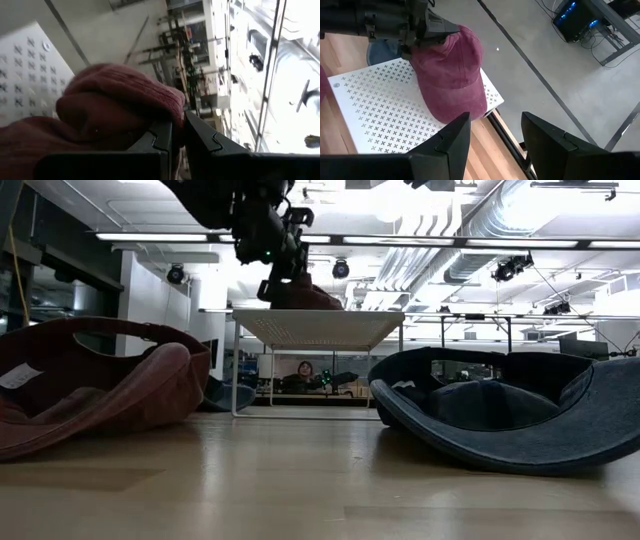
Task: Pick & Place hat
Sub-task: Put the top red cap on the shelf
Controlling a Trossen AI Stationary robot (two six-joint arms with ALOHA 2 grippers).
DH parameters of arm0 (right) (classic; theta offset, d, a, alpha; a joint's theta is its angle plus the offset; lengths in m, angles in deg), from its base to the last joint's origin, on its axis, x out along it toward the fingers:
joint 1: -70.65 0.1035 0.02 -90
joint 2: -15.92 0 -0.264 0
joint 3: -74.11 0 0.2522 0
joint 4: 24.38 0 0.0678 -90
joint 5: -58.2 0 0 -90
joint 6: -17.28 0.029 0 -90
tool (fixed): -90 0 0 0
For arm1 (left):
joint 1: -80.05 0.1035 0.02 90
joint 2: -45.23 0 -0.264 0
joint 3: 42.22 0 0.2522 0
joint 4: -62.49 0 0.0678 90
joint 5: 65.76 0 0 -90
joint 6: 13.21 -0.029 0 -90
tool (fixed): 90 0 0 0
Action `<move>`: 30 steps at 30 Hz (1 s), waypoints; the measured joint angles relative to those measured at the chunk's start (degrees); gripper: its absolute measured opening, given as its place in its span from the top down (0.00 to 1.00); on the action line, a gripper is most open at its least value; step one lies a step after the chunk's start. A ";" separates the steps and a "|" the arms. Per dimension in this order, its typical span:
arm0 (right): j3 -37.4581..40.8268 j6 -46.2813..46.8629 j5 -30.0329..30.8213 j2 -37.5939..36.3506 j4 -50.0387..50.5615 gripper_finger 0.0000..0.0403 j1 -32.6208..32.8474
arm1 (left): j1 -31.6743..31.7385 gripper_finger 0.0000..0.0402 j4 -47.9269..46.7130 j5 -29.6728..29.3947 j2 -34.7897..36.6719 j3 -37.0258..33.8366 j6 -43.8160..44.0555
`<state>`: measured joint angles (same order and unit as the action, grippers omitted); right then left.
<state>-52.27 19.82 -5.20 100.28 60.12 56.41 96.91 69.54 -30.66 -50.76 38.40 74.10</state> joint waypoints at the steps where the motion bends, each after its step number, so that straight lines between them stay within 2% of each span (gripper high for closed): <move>1: 0.00 0.00 -0.01 0.00 0.01 0.58 0.00 | 0.02 0.94 -0.21 -0.74 -0.12 -0.03 0.00; 8: 0.00 0.00 -0.01 0.00 0.02 0.58 0.00 | 0.00 0.94 0.01 -4.73 -0.10 -0.07 -0.52; 13: 0.00 0.02 0.01 0.00 0.17 0.58 0.00 | 0.04 0.94 0.04 -4.53 -0.10 -0.06 -0.50; 24: 0.00 0.17 -0.12 0.00 0.20 0.58 0.00 | 0.00 0.94 0.07 -1.94 -0.69 -0.05 -0.44; 27: 0.00 0.17 -0.12 0.00 0.20 0.58 0.00 | 0.01 0.94 0.06 1.55 -0.69 -0.07 -1.35; 30: 0.00 0.17 -0.14 0.00 0.20 0.58 0.02 | -0.02 0.94 0.08 1.60 -0.74 -0.05 -3.08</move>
<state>-52.27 20.00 -5.34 100.28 60.32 56.43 96.89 69.63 -29.07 -51.50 38.34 71.02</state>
